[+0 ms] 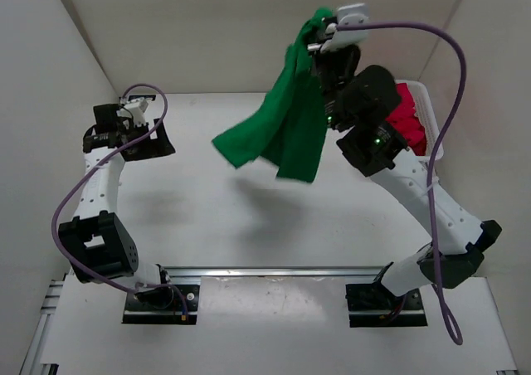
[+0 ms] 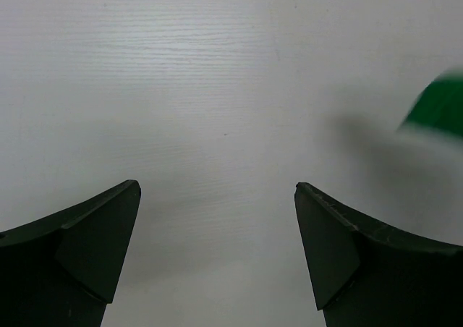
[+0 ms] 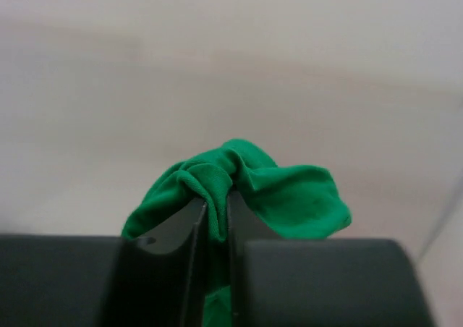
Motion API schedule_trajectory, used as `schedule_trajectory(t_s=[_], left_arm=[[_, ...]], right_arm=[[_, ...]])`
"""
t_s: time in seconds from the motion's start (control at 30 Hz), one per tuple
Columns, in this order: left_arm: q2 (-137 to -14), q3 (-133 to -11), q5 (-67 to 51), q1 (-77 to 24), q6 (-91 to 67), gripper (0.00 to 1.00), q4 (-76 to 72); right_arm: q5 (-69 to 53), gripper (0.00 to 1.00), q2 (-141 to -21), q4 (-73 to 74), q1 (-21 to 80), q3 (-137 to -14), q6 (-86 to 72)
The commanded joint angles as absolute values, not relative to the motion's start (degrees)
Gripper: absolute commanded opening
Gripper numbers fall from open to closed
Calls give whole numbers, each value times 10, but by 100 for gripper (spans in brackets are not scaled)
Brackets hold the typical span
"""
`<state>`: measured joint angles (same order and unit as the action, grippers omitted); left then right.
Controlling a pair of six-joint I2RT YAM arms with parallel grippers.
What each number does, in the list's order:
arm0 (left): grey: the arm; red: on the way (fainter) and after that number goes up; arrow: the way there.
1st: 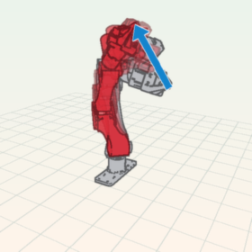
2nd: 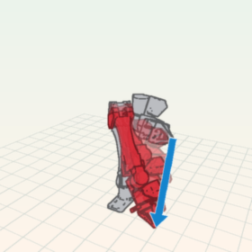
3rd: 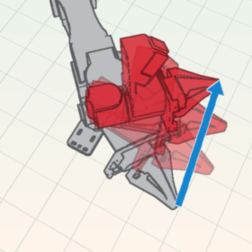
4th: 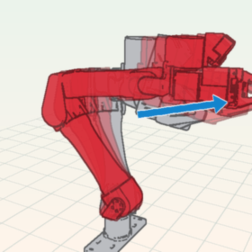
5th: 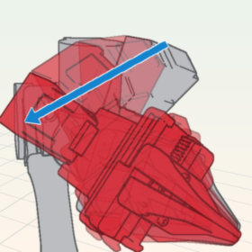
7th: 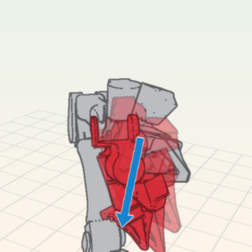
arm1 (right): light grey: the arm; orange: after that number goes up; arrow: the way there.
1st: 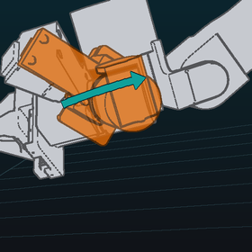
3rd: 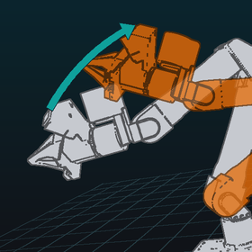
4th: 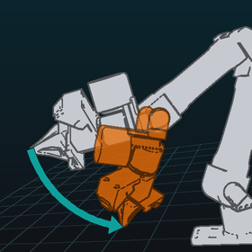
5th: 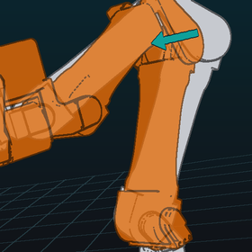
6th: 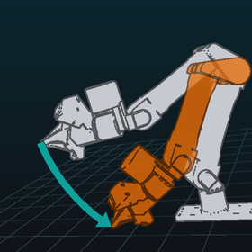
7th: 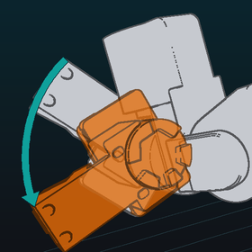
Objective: Fold and stack the t-shirts
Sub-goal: Move the tshirt to the center of the board
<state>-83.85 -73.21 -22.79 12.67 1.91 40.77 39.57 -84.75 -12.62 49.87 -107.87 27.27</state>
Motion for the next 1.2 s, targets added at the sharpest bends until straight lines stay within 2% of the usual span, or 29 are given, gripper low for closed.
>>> schedule_trajectory(t_s=[0.0, 0.1, 0.17, 0.2, 0.33, 0.47, 0.53, 0.67, 0.83, 0.97, 1.03, 1.17], left_arm=[[-791, -741, -241, 142, 23, 99, 392], [-797, -751, -215, 115, 46, 99, 402], [-802, -758, -195, 94, 73, 98, 410], [-801, -759, -192, 83, 81, 98, 415], [-794, -738, -164, 11, 154, 99, 457], [-769, -666, -128, -44, 192, 96, 480], [-745, -629, -133, -25, 186, 94, 475], [-687, -550, -176, 77, 157, 93, 464], [-633, -485, -124, 83, 127, 92, 447], [-613, -447, -155, 52, 120, 92, 448], [-613, -443, -178, 37, 128, 93, 455], [-628, -439, -162, -60, 153, 94, 448]], right_arm=[[360, 18, -847, 22, 456, -968, 53], [234, 58, -879, 154, 390, -932, -47], [204, 67, -918, 250, 363, -965, -72], [195, 68, -940, 289, 348, -984, -78], [185, 69, -908, 263, 366, -893, -53], [55, 67, -889, 258, 382, -853, -39], [19, 64, -901, 252, 416, -835, -14], [23, 65, -963, 250, 527, -848, 50], [-20, 66, -1053, 238, 587, -861, 29], [27, 66, -1086, 240, 596, -842, -51], [54, 62, -1091, 271, 586, -852, -78], [124, 54, -1068, 289, 556, -859, -118]])
